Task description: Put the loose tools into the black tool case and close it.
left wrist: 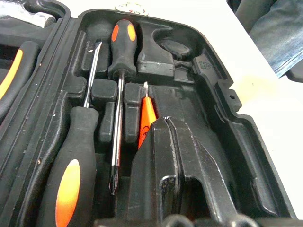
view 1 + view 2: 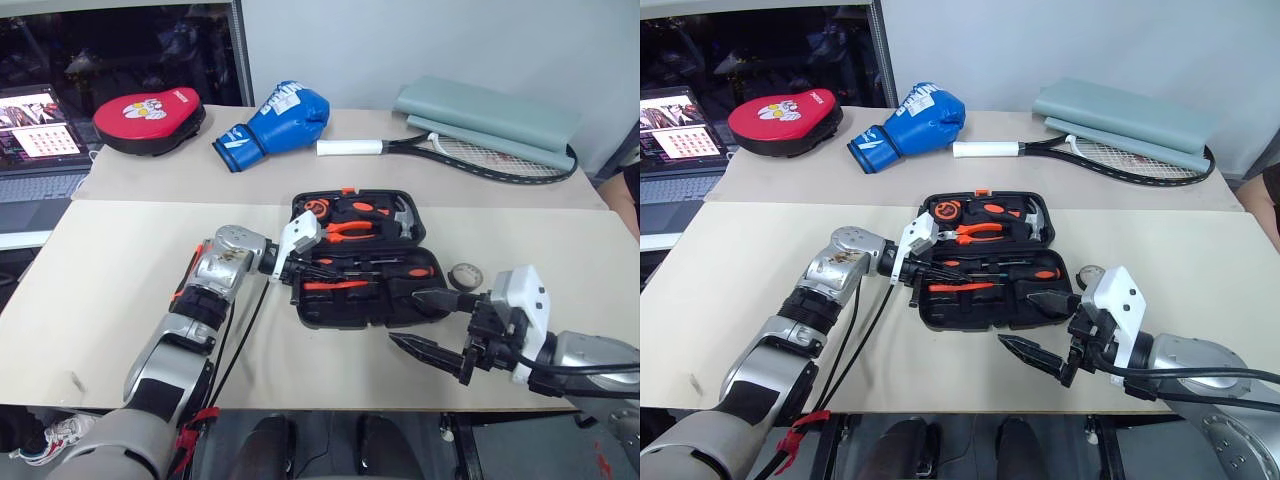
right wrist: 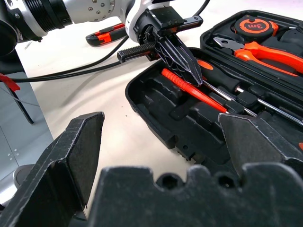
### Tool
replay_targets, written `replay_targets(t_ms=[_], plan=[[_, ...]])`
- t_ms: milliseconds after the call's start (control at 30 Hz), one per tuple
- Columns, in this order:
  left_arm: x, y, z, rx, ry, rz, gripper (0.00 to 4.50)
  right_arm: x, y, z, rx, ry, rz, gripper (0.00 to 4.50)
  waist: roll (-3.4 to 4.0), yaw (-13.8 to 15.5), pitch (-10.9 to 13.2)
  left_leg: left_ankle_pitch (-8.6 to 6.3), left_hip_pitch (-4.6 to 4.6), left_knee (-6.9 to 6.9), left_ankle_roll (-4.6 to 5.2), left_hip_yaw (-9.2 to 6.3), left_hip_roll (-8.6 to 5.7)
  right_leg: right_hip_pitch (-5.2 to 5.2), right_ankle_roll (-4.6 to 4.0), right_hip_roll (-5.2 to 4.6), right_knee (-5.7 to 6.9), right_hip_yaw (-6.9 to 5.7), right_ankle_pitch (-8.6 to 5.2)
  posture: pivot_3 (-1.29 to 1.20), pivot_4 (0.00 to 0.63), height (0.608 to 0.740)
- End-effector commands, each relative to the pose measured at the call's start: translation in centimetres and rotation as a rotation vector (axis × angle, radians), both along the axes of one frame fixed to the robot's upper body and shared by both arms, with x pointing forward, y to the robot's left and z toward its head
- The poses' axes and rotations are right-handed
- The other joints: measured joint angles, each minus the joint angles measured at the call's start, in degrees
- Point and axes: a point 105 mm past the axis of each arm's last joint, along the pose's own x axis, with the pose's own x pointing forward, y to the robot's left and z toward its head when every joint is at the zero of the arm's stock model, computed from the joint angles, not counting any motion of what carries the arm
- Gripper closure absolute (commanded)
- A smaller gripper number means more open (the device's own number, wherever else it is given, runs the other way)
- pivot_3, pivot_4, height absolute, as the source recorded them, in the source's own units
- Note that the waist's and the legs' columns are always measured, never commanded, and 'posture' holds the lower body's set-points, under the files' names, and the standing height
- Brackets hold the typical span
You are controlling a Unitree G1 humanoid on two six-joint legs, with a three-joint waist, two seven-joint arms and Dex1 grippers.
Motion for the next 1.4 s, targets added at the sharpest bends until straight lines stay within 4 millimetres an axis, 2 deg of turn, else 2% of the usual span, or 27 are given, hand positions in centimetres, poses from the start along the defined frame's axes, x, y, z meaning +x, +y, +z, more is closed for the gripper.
replay_targets(t_ms=[33,133,433,700,967,1067,1300,1400], plan=[[-0.1,0.4,-1.1,0.061,-0.063,-0.024,4.48,-0.1,0.2,0.9,0.011,-0.049,0.005,0.00,0.00,0.0,0.0,0.00,0.01,0.00,0.00,0.00,0.00,0.01,0.00,0.00,0.00,0.00,0.00,0.00,0.150,0.736],[0.0,0.8,-2.0,0.099,-0.089,-0.019,4.48,-0.2,0.2,0.9,0.014,-0.047,0.004,0.00,0.01,0.0,0.0,0.00,0.05,0.00,0.00,0.00,0.01,0.04,0.00,0.00,0.00,0.00,0.00,0.00,0.150,0.736],[0.7,1.3,-2.3,0.096,-0.063,0.035,4.48,-0.3,0.2,0.8,0.014,-0.046,0.008,0.00,0.00,0.0,0.0,0.00,0.32,0.00,0.00,-0.01,0.02,0.34,-0.01,0.01,-0.01,-0.01,0.00,0.00,0.150,0.736],[0.0,3.3,-3.3,0.163,-0.041,0.015,4.48,-0.1,0.2,1.0,0.019,-0.054,0.006,0.00,0.02,-0.4,0.0,-0.01,0.72,-0.01,-0.01,0.00,0.19,0.83,0.01,0.10,-0.21,-0.03,-0.01,0.00,0.150,0.736],[0.2,3.8,-3.7,0.186,-0.048,0.034,4.48,0.0,0.3,1.0,0.024,-0.055,0.008,0.00,0.03,-0.1,-0.1,-0.01,0.75,-0.02,-0.01,-0.01,0.19,0.88,0.00,0.09,-0.23,-0.03,-0.01,0.00,0.150,0.736],[0.3,3.5,-3.0,0.150,-0.054,0.034,4.48,-0.1,0.3,1.0,0.022,-0.054,0.009,0.00,0.03,-0.1,-0.1,-0.01,0.75,-0.03,-0.01,-0.01,0.20,0.88,0.01,0.10,-0.23,-0.03,-0.02,0.00,0.150,0.736],[0.4,3.4,1.5,0.002,-0.050,0.042,4.48,0.1,0.1,1.1,0.018,-0.061,0.003,0.00,0.02,-0.2,-0.1,-0.01,0.58,-0.02,-0.01,-0.01,0.20,0.71,0.00,0.10,-0.24,-0.03,-0.01,0.00,0.150,0.736],[0.6,5.0,3.4,0.000,-0.070,0.094,3.80,0.5,-0.4,1.8,-0.002,-0.091,0.001,0.00,0.02,-0.2,-0.1,-0.01,0.23,-0.02,-0.01,-0.01,0.18,0.29,-0.01,0.10,-0.17,-0.02,0.00,0.00,0.150,0.736]])
